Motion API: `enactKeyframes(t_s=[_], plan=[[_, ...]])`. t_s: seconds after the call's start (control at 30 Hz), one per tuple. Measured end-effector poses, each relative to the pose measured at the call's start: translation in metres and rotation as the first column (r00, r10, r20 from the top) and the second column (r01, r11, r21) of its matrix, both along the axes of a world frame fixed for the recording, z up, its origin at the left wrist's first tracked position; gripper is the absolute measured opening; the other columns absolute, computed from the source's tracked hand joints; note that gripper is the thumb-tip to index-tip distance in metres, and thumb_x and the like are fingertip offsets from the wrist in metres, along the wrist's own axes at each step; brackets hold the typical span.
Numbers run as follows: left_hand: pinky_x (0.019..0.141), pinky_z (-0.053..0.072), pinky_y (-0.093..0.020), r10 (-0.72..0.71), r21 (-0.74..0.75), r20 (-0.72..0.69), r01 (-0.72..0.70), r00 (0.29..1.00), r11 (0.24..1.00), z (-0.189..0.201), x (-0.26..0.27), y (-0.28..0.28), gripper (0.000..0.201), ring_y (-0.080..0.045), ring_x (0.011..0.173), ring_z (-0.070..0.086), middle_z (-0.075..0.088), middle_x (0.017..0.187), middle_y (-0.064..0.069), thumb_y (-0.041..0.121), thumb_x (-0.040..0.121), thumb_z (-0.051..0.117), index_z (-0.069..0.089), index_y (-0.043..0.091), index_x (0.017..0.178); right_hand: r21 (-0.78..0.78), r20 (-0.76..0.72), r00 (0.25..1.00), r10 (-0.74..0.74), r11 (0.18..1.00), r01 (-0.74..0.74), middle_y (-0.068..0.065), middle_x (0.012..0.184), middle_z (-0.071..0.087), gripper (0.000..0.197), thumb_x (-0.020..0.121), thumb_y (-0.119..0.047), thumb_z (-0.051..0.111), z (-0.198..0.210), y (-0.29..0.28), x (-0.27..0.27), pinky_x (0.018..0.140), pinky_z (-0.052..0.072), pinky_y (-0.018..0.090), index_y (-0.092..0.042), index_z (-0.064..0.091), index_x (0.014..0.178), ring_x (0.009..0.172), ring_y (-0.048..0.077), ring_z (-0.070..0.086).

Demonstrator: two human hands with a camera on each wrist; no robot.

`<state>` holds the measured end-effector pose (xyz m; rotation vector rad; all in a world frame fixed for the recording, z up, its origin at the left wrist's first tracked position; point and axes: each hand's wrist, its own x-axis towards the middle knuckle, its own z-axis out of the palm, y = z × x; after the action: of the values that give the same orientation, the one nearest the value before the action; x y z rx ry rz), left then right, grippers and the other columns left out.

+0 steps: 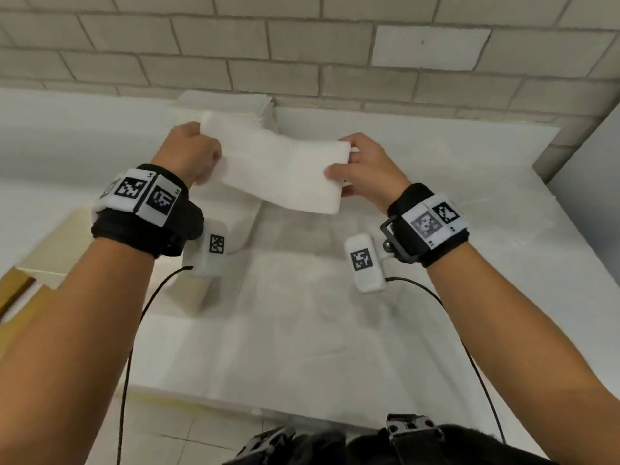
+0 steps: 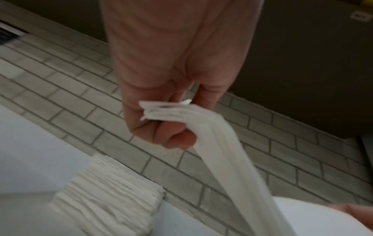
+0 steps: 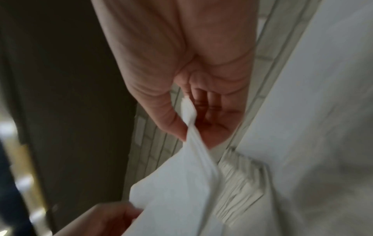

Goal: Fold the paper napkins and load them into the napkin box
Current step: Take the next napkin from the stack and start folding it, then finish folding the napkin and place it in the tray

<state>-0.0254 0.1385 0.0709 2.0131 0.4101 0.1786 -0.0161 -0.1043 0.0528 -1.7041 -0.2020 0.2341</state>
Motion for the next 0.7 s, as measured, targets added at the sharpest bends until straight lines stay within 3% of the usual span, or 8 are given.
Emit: enactKeyframes(t_s=[0.03, 0.1, 0.17, 0.27, 0.4, 0.5, 0.57, 0.7], plan=[[0.047, 0.022, -0.027, 0.001, 0.002, -0.017, -0.001, 1.0, 1.0, 0.005, -0.004, 0.017, 0.007, -0.021, 0.046, 0.031, 0.036, 0.058, -0.008, 0.002, 0.075, 0.05, 0.049, 0.01, 0.074, -0.034, 0.021, 0.999, 0.043, 0.999, -0.042, 0.01, 0.104, 0.057, 0.032, 0.085, 0.005, 0.056, 0.004, 0.016, -0.003, 0.063, 0.057, 0.03, -0.01, 0.042, 0.11, 0.088, 0.021, 0.061], [0.039, 0.025, -0.023, 0.038, 0.027, -0.09, -0.036, 0.995, 0.999, 0.007, -0.013, 0.052, 0.026, -0.018, 0.039, 0.035, 0.038, 0.056, -0.008, 0.002, 0.078, 0.052, 0.057, 0.0, 0.103, -0.118, 0.049, 0.993, 0.103, 0.988, -0.097, 0.014, 0.109, 0.057, 0.031, 0.084, 0.004, 0.057, 0.01, 0.05, -0.008, 0.065, 0.057, 0.031, -0.01, 0.042, 0.108, 0.092, 0.024, 0.061], [0.034, 0.025, -0.019, 0.05, 0.052, -0.135, -0.043, 0.99, 0.998, 0.006, -0.022, 0.082, 0.011, -0.013, 0.032, 0.036, 0.039, 0.051, -0.007, -0.003, 0.085, 0.045, 0.056, -0.001, 0.087, -0.162, 0.046, 0.991, 0.123, 0.98, -0.114, 0.016, 0.114, 0.058, 0.029, 0.084, 0.002, 0.057, 0.016, 0.084, -0.014, 0.067, 0.057, 0.032, -0.011, 0.042, 0.105, 0.097, 0.027, 0.061], [0.048, 0.025, -0.028, 0.025, 0.038, -0.223, -0.017, 0.974, 0.999, -0.009, -0.027, 0.123, 0.029, -0.023, 0.048, 0.033, 0.036, 0.057, -0.011, -0.006, 0.088, 0.034, 0.04, 0.006, 0.062, -0.221, -0.004, 0.99, 0.139, 0.966, -0.136, 0.016, 0.117, 0.058, 0.03, 0.083, 0.001, 0.058, 0.016, 0.127, -0.022, 0.071, 0.057, 0.034, -0.01, 0.043, 0.106, 0.101, 0.028, 0.062], [0.055, 0.03, -0.028, 0.027, 0.019, -0.309, -0.022, 0.951, 1.0, -0.027, -0.031, 0.164, 0.029, -0.022, 0.051, 0.035, 0.041, 0.056, -0.011, 0.0, 0.093, 0.037, 0.043, 0.006, 0.065, -0.281, -0.081, 0.984, 0.159, 0.943, -0.176, 0.01, 0.101, 0.06, 0.027, 0.083, 0.004, 0.058, 0.012, 0.169, -0.032, 0.068, 0.058, 0.03, -0.008, 0.045, 0.104, 0.085, 0.021, 0.063], [0.069, 0.038, -0.033, -0.004, 0.044, -0.373, 0.022, 0.928, 0.999, -0.034, -0.028, 0.184, 0.01, -0.024, 0.062, 0.043, 0.047, 0.069, -0.012, 0.003, 0.092, 0.04, 0.048, 0.001, 0.086, -0.371, -0.156, 0.977, 0.146, 0.908, -0.195, 0.012, 0.098, 0.06, 0.029, 0.083, 0.005, 0.06, 0.011, 0.192, -0.038, 0.069, 0.058, 0.032, -0.005, 0.047, 0.107, 0.079, 0.021, 0.065], [0.072, 0.042, -0.036, -0.038, 0.139, -0.452, 0.113, 0.891, 0.984, -0.037, -0.025, 0.191, 0.005, -0.028, 0.067, 0.048, 0.05, 0.074, -0.015, 0.004, 0.09, 0.046, 0.049, 0.001, 0.087, -0.502, -0.199, 0.967, 0.162, 0.83, -0.242, 0.016, 0.104, 0.063, 0.04, 0.082, 0.001, 0.063, 0.01, 0.208, -0.043, 0.077, 0.058, 0.038, -0.003, 0.046, 0.119, 0.087, 0.028, 0.068], [0.087, 0.051, -0.043, -0.07, 0.36, -0.586, 0.337, 0.807, 0.87, -0.04, -0.023, 0.197, 0.018, -0.039, 0.091, 0.064, 0.062, 0.085, -0.024, 0.0, 0.082, 0.053, 0.054, -0.001, 0.064, -0.734, -0.267, 0.945, 0.191, 0.595, -0.328, 0.01, 0.107, 0.053, 0.062, 0.083, -0.005, 0.065, 0.009, 0.236, -0.052, 0.091, 0.051, 0.042, -0.008, 0.034, 0.137, 0.102, 0.033, 0.062]])
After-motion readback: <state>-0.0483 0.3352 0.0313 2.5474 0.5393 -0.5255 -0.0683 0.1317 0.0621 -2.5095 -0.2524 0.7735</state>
